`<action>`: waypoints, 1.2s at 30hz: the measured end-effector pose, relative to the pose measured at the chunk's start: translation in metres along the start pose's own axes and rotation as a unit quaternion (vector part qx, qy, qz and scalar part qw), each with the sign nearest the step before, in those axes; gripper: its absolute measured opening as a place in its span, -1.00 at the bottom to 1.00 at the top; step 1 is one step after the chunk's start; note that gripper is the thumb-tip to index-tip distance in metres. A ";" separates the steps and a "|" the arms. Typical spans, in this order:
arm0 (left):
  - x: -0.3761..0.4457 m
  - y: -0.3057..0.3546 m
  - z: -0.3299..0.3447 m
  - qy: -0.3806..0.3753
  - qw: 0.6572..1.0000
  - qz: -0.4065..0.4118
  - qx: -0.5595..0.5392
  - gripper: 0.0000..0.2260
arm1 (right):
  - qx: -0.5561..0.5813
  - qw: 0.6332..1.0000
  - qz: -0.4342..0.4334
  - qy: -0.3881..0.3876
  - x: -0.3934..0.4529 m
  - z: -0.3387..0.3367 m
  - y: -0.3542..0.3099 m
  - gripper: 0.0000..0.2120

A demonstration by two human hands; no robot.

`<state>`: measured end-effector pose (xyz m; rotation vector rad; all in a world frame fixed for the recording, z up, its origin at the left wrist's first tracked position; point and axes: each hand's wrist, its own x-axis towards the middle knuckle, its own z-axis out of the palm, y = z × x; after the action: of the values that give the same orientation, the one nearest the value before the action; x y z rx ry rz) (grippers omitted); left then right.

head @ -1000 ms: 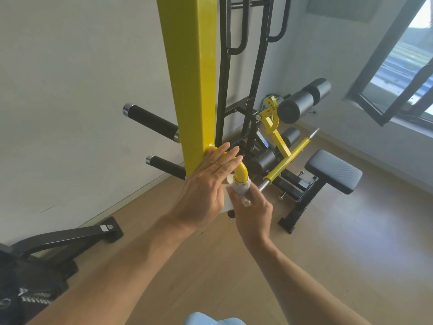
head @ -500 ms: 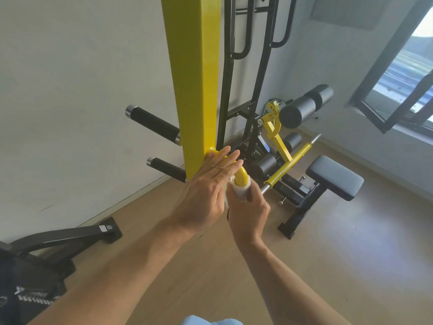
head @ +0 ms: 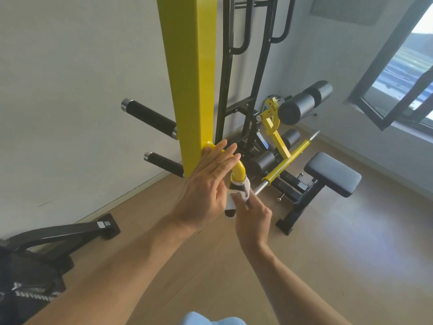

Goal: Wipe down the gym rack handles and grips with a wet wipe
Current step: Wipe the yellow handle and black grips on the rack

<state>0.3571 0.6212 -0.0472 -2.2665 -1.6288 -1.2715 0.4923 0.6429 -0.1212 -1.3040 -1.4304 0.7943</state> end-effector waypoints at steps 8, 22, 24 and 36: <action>-0.001 0.003 0.002 0.011 1.000 -0.012 0.005 -0.43 | -0.056 0.996 -0.064 0.006 -0.003 -0.010 0.005 -0.85; -0.001 0.013 0.009 0.041 0.998 -0.048 0.014 -0.40 | 0.019 0.996 -0.064 -0.060 0.017 -0.011 -0.017 -0.95; -0.003 0.016 0.012 0.041 0.997 -0.058 0.014 -0.39 | -0.037 0.992 -0.055 -0.103 0.013 -0.006 0.002 -0.90; -0.055 0.030 -0.027 0.129 0.973 -0.176 -0.075 -0.50 | 0.008 0.937 0.170 -0.304 -0.031 -0.014 -0.017 -0.81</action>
<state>0.3609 0.5533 -0.0539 -1.8335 -1.9469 -1.7373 0.4974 0.6072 -0.1089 -1.3764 -1.6776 1.5389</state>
